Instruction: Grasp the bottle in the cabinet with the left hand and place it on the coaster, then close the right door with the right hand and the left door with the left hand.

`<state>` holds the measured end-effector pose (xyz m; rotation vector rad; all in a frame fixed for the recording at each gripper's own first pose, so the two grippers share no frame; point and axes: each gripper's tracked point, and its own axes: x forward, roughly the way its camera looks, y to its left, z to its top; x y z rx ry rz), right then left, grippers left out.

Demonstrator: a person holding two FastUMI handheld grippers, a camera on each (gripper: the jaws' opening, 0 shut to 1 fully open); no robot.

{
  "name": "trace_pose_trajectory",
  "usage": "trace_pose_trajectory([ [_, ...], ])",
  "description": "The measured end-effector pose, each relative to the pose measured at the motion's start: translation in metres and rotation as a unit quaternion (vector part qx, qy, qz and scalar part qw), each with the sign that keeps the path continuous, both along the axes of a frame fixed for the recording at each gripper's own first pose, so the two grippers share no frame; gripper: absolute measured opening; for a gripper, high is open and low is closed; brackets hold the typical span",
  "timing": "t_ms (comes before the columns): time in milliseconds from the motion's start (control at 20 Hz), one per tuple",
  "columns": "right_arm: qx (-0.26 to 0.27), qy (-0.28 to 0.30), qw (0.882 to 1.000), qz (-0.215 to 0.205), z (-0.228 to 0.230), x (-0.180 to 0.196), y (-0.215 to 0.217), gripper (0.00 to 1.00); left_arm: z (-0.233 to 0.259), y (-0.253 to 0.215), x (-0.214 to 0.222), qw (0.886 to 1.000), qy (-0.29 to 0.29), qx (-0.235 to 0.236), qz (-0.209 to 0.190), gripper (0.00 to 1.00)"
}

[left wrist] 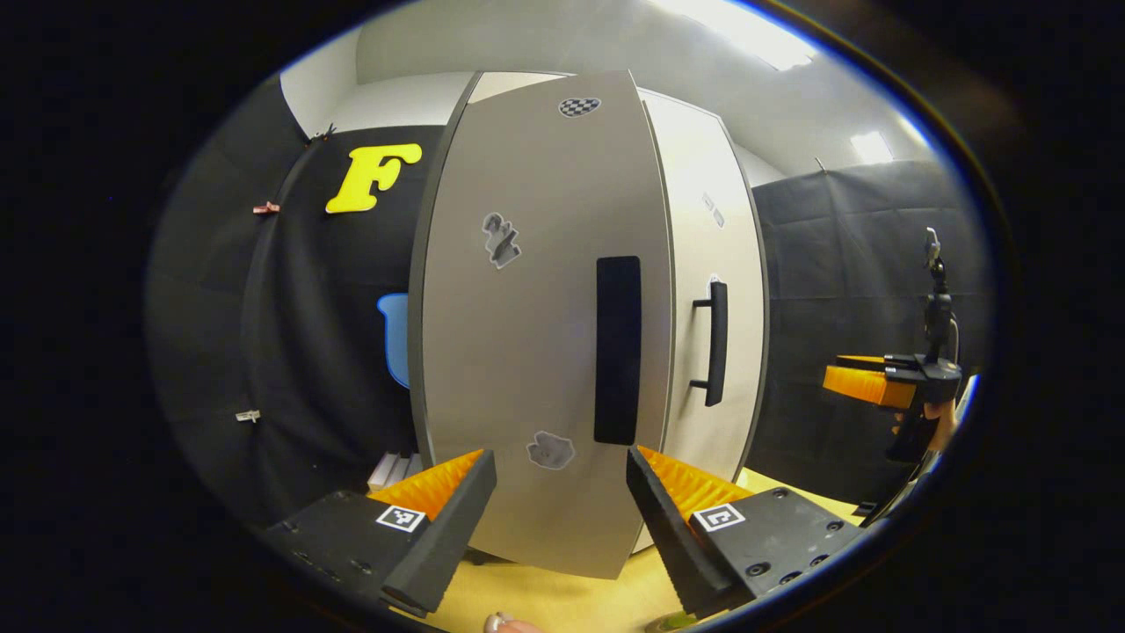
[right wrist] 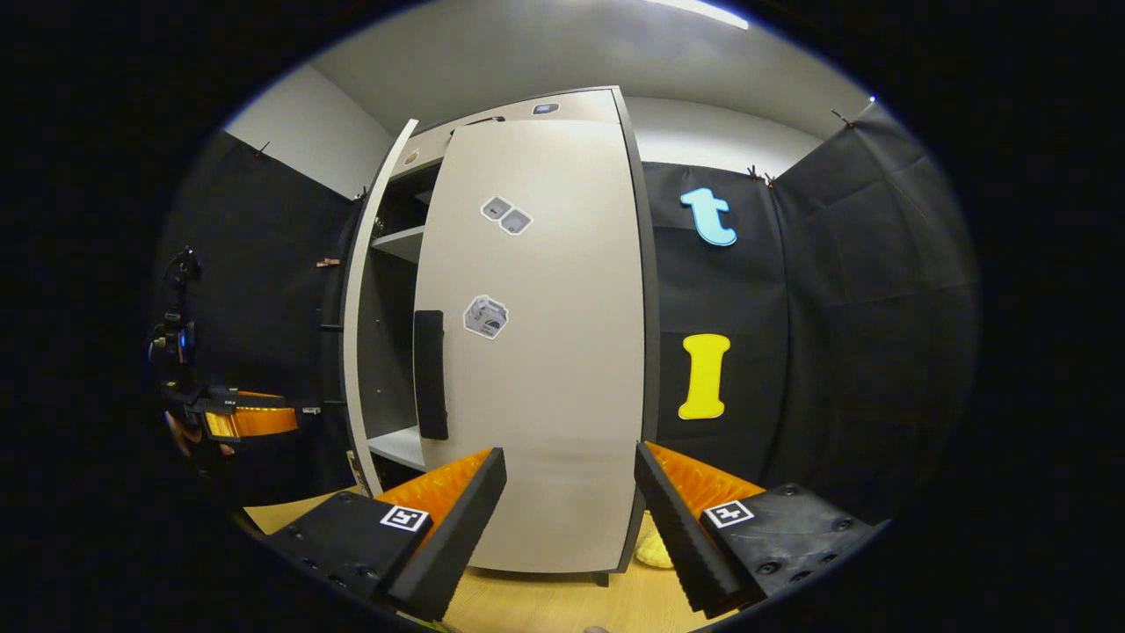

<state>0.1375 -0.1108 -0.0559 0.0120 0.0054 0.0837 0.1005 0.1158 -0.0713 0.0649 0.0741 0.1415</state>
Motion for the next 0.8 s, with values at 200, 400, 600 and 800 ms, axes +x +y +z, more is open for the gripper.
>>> trace_pose_trajectory([
  [200, -0.008, -0.005, 1.0, -0.006, -0.003, 0.008, 0.003, 0.98, 0.006, -0.002, -0.001, 1.0, -0.002, -0.001, 0.006, 0.95],
  [400, -0.002, -0.003, 0.999, -0.033, -0.001, 0.006, -0.002, 0.98, 0.008, 0.0, -0.01, 0.999, -0.011, -0.001, 0.034, 0.92],
  [600, 0.004, 0.004, 1.0, -0.03, -0.005, 0.005, 0.006, 0.98, 0.009, 0.002, -0.014, 0.998, -0.009, 0.016, 0.062, 0.92],
  [800, -0.007, -0.003, 0.999, -0.034, 0.001, -0.003, 0.005, 0.98, 0.007, 0.002, -0.011, 0.998, -0.008, 0.012, 0.06, 0.95],
])
